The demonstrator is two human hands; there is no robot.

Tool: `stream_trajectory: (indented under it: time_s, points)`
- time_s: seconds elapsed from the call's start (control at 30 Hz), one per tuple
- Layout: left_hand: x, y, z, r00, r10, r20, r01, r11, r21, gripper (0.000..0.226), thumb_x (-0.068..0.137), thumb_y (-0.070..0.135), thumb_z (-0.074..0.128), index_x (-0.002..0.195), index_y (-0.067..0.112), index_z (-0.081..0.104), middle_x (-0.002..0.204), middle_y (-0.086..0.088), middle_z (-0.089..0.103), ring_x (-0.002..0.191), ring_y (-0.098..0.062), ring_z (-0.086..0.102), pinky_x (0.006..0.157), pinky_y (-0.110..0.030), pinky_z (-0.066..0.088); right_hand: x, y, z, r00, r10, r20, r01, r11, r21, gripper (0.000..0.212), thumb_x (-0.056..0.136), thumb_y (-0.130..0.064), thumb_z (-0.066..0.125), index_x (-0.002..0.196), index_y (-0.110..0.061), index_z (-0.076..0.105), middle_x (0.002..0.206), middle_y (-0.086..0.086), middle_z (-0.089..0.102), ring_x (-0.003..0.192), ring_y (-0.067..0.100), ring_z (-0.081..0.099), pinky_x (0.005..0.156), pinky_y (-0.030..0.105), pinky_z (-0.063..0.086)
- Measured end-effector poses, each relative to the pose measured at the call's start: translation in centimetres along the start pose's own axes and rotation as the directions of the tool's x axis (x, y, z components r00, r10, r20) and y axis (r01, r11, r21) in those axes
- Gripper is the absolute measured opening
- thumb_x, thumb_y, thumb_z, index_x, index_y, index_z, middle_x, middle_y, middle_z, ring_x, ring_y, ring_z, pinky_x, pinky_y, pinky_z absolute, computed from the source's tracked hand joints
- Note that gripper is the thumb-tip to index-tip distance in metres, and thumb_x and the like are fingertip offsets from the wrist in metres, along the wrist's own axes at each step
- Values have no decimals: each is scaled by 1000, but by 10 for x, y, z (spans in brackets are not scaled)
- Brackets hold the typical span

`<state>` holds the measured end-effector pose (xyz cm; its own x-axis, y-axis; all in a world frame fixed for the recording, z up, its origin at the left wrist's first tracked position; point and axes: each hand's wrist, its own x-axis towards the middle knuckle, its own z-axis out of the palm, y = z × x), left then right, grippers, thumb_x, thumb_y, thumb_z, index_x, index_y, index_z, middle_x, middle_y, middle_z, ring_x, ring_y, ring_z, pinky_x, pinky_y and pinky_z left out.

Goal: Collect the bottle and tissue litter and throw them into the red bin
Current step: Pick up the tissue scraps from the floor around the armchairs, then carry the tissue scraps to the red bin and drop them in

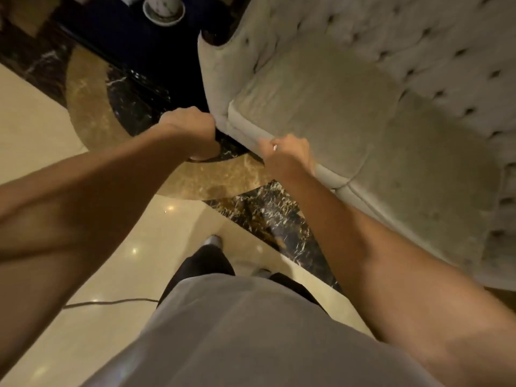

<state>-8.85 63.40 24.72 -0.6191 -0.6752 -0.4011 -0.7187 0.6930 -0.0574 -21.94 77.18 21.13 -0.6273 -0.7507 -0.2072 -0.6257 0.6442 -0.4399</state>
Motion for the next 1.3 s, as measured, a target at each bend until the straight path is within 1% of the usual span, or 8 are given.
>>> stream_trajectory:
  time_s: [0.13,0.27,0.53,0.83,0.93,1.07,1.17,1.3]
  points:
    - [16,20,-82,983,174,-52,-165,976,142,30,82,45,56,97,20,57,75,0,47,74,-25,50,63,-38,42,4,-3,-67,970,184,-161,-168,980,109,57,90,-51,41,51,-12,55,67,14,65,66,34,62,58,31,40]
    - [37,73,-156,940,321,-114,-284,924,257,48,80,45,54,117,14,60,112,-14,60,98,-34,59,72,-40,44,-2,9,-137,884,297,-362,-250,953,172,52,90,-48,41,68,-10,69,83,20,70,79,38,65,63,33,40]
    - [-20,282,-200,685,710,-164,-599,677,428,43,77,43,58,107,13,65,111,-17,65,99,-35,63,71,-38,47,-90,116,-237,596,476,-646,-433,869,241,44,89,-42,42,80,-12,73,94,19,71,89,37,65,70,35,42]
    - [-212,557,-145,301,949,-92,-809,306,502,47,79,48,57,111,14,63,109,-15,65,98,-35,62,70,-38,46,-352,323,-300,236,679,-695,-703,613,361,42,91,-41,41,69,-15,66,73,4,65,66,25,60,61,34,43]
    - [-280,637,-122,175,982,-75,-862,190,470,45,79,48,53,109,16,63,95,-10,60,88,-32,60,67,-37,46,-442,377,-317,112,711,-694,-769,504,392,40,91,-41,43,62,-17,57,59,-4,49,51,14,44,49,29,31]
    - [-366,727,-84,35,999,33,-896,17,443,37,80,48,51,100,18,62,79,-2,53,72,-26,53,62,-36,45,-543,438,-331,1,757,-653,-830,365,422,38,88,-41,41,68,-16,61,64,1,55,62,26,54,57,32,38]
    - [-412,785,-55,-40,996,82,-896,-72,438,32,83,45,52,98,18,61,77,-1,50,72,-24,53,61,-35,44,-602,493,-332,-71,798,-599,-824,292,486,37,87,-40,41,69,-16,63,66,4,57,67,30,59,58,32,40]
    - [-453,869,-23,-115,983,145,-865,-171,471,22,86,40,54,91,19,59,78,0,54,73,-22,56,64,-34,45,-658,568,-335,-177,797,-577,-849,174,500,34,88,-39,43,62,-18,53,58,-1,42,50,18,39,46,25,21]
